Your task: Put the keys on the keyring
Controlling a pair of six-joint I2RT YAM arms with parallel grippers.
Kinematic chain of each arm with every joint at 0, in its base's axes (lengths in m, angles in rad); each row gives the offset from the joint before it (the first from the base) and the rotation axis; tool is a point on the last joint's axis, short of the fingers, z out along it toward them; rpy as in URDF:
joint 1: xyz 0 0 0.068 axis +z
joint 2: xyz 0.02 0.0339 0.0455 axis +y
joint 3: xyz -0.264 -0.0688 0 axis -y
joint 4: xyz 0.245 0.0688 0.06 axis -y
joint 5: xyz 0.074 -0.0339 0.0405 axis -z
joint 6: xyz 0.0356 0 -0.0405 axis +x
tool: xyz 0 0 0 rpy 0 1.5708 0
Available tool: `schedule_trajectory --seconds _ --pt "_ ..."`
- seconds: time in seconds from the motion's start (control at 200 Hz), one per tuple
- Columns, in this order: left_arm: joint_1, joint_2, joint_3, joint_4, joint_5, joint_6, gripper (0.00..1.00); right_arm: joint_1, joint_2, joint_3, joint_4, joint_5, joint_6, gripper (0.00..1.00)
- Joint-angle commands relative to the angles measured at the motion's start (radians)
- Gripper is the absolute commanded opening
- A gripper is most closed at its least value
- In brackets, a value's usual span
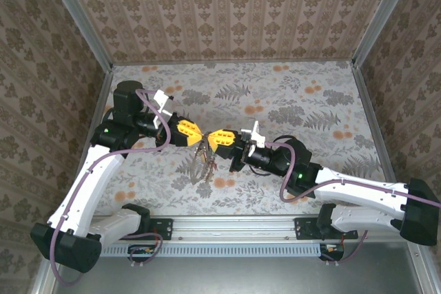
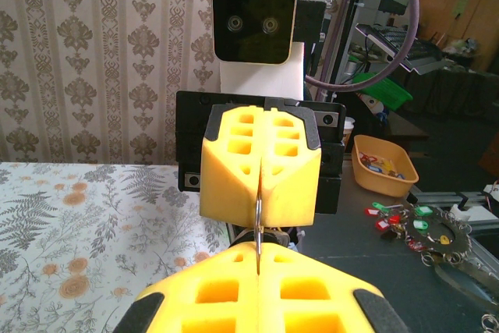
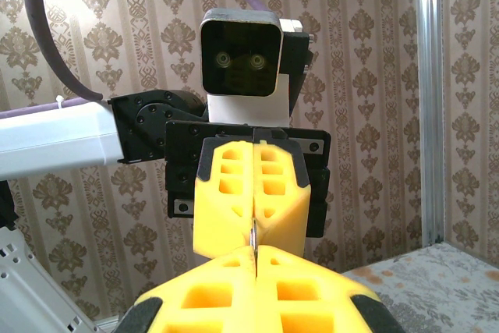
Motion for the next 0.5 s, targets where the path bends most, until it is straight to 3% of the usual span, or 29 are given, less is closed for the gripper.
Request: schedule_trajectory --seconds 0.0,0.5 --pt "0.01 -0.015 0.036 0.017 0.022 0.017 0.0 0.008 -0.028 0.012 0.022 0.0 0.008 0.0" --pt "0.009 -0.021 0.036 0.019 0.023 0.015 0.0 0.008 -0.011 0.025 0.015 -0.006 0.006 0.0"
